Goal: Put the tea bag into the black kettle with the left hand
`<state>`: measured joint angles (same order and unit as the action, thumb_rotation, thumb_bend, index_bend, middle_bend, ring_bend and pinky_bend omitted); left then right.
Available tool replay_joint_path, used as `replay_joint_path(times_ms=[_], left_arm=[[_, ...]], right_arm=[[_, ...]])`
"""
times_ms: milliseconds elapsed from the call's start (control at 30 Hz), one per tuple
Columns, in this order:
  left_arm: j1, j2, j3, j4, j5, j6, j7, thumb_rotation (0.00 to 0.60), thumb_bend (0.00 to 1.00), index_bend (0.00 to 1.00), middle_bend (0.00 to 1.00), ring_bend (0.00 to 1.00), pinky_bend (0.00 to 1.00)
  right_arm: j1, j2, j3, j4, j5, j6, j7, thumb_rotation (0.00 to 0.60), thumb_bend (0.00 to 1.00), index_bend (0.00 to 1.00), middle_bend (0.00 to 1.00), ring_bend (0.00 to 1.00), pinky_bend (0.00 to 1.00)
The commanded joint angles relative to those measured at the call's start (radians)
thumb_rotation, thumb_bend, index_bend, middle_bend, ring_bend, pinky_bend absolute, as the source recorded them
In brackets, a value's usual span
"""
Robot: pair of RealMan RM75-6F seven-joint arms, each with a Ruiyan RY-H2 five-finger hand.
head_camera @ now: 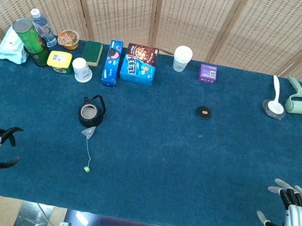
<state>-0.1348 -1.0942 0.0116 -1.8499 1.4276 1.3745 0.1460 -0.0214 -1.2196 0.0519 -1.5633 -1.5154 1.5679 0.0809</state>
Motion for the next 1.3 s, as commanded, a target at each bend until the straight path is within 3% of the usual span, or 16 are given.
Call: replay_joint_path(times_ms=[33, 333, 400, 467, 633, 833, 1033, 1300], left_arm=[[-0.014, 0.004, 0.000, -0.003, 0.000, -0.023, 0.010, 0.600, 0.25, 0.24, 0.49, 0.33, 0.42], [-0.060, 0.008, 0.009, -0.032, 0.068, -0.078, 0.038, 0.600, 0.25, 0.24, 0.49, 0.36, 0.43], [-0.076, 0.009, 0.012, -0.036, 0.086, -0.099, 0.052, 0.600, 0.25, 0.24, 0.52, 0.46, 0.52], [-0.092, 0.006, 0.013, -0.038, 0.099, -0.120, 0.069, 0.600, 0.25, 0.24, 0.62, 0.60, 0.65], [-0.163, -0.022, 0.011, -0.043, 0.118, -0.223, 0.127, 0.600, 0.25, 0.28, 0.83, 0.78, 0.83], [-0.264, -0.081, -0.004, -0.050, 0.118, -0.361, 0.227, 0.600, 0.25, 0.32, 1.00, 0.96, 0.93], [-0.318, -0.141, -0.022, -0.035, 0.042, -0.437, 0.307, 0.600, 0.30, 0.41, 1.00, 0.99, 0.94], [-0.359, -0.212, -0.030, 0.017, -0.025, -0.468, 0.349, 0.600, 0.32, 0.44, 1.00, 0.99, 0.94]], right_arm=[[0.001, -0.001, 0.002, 0.002, 0.002, -0.001, 0.002, 0.600, 0.03, 0.35, 0.24, 0.23, 0.13], [-0.013, -0.003, -0.002, 0.023, 0.000, 0.017, 0.036, 0.600, 0.03, 0.35, 0.24, 0.23, 0.13], [-0.017, -0.002, -0.002, 0.026, -0.003, 0.023, 0.043, 0.600, 0.03, 0.35, 0.24, 0.23, 0.13], [-0.020, -0.002, -0.003, 0.028, -0.006, 0.029, 0.049, 0.600, 0.03, 0.35, 0.24, 0.23, 0.13], [-0.028, -0.006, -0.004, 0.038, -0.008, 0.040, 0.067, 0.600, 0.03, 0.35, 0.24, 0.24, 0.14], [-0.039, -0.008, -0.005, 0.058, 0.006, 0.039, 0.092, 0.600, 0.03, 0.34, 0.25, 0.28, 0.20], [-0.039, -0.009, 0.003, 0.076, 0.020, 0.032, 0.112, 0.600, 0.03, 0.35, 0.25, 0.29, 0.20], [-0.036, -0.011, 0.011, 0.084, 0.040, 0.013, 0.113, 0.600, 0.03, 0.35, 0.25, 0.29, 0.20]])
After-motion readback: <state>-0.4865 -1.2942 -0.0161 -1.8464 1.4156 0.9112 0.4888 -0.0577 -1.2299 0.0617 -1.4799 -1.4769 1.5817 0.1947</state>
